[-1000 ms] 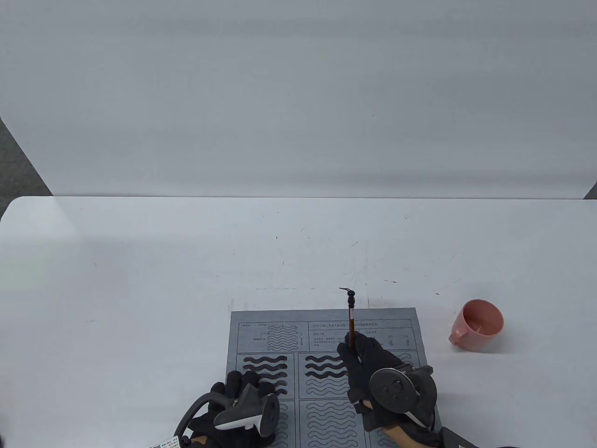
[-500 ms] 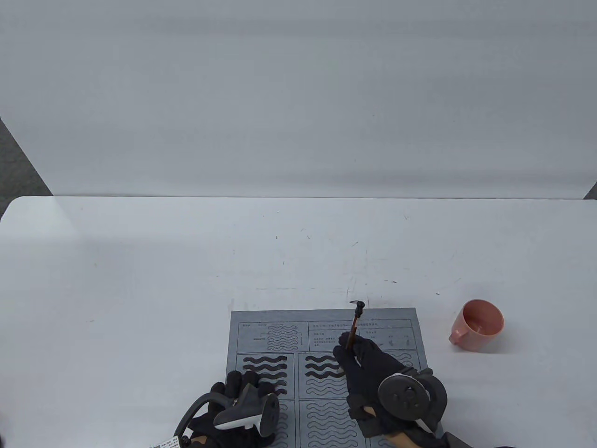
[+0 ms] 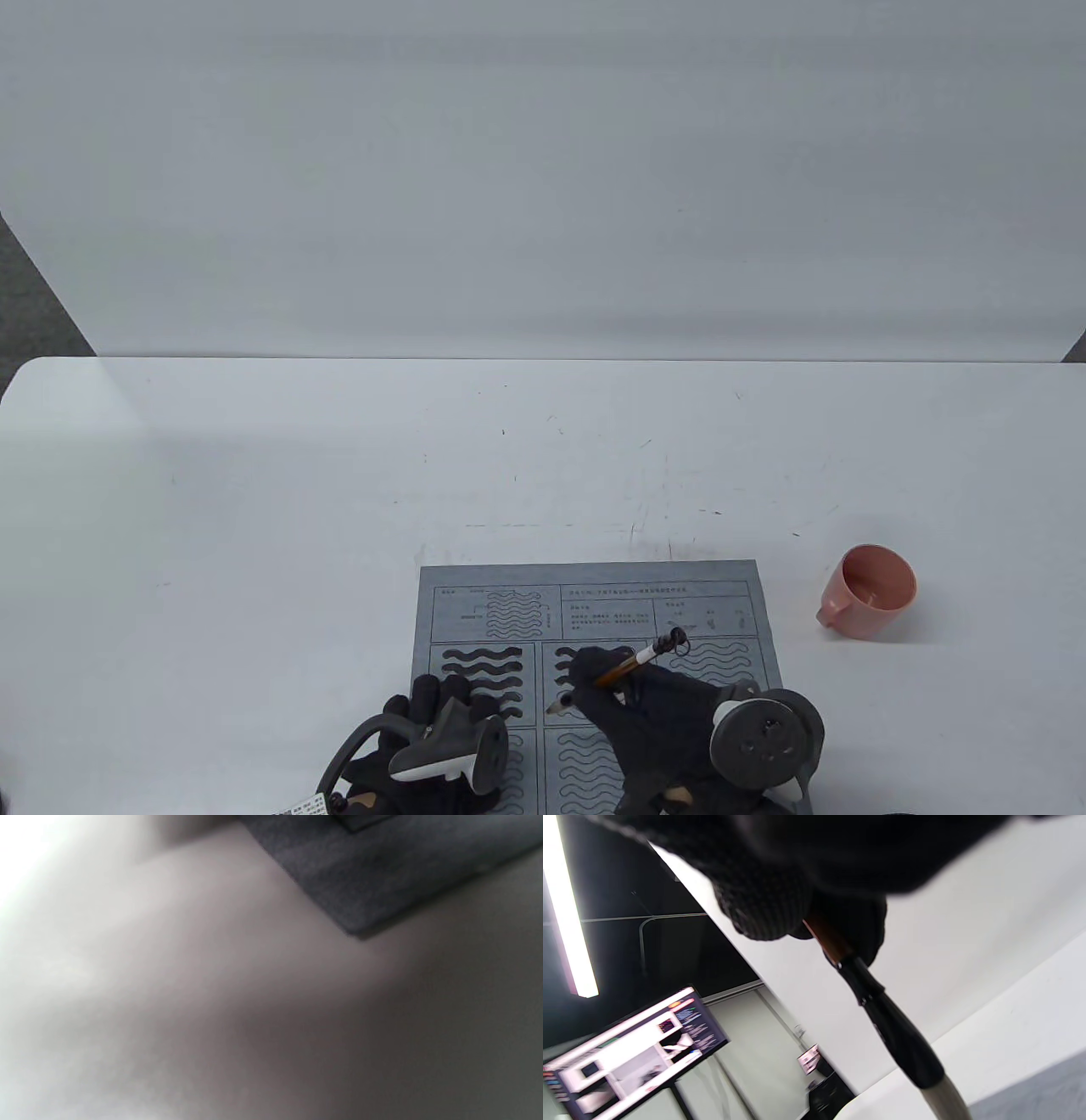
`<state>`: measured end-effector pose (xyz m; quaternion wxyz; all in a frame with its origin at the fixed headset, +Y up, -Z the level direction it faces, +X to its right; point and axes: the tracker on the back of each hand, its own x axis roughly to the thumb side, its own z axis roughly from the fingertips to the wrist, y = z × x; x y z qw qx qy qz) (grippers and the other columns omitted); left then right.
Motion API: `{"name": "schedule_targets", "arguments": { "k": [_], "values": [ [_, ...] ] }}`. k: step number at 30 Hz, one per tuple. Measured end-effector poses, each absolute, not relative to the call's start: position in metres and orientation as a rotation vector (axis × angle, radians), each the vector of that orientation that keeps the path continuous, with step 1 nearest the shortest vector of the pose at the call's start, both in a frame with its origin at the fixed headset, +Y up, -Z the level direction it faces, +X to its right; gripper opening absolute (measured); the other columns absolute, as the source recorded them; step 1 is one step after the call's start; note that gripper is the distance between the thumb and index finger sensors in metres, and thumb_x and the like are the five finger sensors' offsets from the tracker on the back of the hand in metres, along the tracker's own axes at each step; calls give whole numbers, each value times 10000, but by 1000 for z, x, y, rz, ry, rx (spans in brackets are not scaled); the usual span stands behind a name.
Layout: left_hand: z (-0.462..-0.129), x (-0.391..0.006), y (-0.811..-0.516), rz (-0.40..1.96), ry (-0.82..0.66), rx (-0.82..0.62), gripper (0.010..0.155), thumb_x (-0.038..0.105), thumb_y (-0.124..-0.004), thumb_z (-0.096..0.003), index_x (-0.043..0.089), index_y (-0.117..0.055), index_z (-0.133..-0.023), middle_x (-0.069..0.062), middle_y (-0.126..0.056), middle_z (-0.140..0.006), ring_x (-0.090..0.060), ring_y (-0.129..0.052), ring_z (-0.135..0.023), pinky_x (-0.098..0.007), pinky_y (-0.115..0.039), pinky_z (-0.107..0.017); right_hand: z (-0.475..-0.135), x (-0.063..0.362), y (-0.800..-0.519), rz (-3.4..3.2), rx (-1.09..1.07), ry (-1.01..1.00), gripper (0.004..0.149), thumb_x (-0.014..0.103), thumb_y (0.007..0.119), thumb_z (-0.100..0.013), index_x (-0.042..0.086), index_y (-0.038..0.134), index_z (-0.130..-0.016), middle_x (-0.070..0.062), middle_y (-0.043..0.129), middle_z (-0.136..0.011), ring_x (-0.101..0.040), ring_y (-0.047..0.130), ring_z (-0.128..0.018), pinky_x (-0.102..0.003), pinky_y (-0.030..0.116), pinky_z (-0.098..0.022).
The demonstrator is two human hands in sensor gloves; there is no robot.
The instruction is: Trace patterns on water writing practice cloth with Chinese brush
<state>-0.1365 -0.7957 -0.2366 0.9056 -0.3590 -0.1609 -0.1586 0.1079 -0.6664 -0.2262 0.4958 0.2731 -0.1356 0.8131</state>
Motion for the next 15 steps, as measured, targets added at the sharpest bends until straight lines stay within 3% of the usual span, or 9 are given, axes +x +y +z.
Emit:
{"name": "schedule_targets", "arguments": {
  "k": [3, 7, 15],
  "values": [
    [-237, -136, -796, -326, -332, -742, 896, 635, -301, -351, 290, 332, -882, -161, 346, -973, -527, 209, -966, -720, -78, -743, -219, 102, -668, 1998, 676, -356, 386, 221, 973, -388, 28, 911, -717, -214, 1061, -637, -91, 922, 49, -369, 837, 82],
    [-237, -136, -795, -335, -331, -744, 898, 633, -306, -355, 284, 328, -886, -167, 340, -976, -531, 200, -971, -720, -88, -745, -214, 101, -666, 2117, 776, -544, 381, 228, 971, -386, 36, 915, -711, -205, 1069, -627, -79, 923, 55, -359, 843, 84],
    [-237, -136, -796, -339, -334, -743, 897, 634, -305, -351, 289, 329, -883, -162, 340, -976, -529, 199, -971, -717, -88, -747, -240, 107, -689, 2213, 720, -543, 370, 203, 934, -399, 38, 905, -728, -219, 1067, -632, -80, 919, 68, -356, 833, 102]
  ]
}}
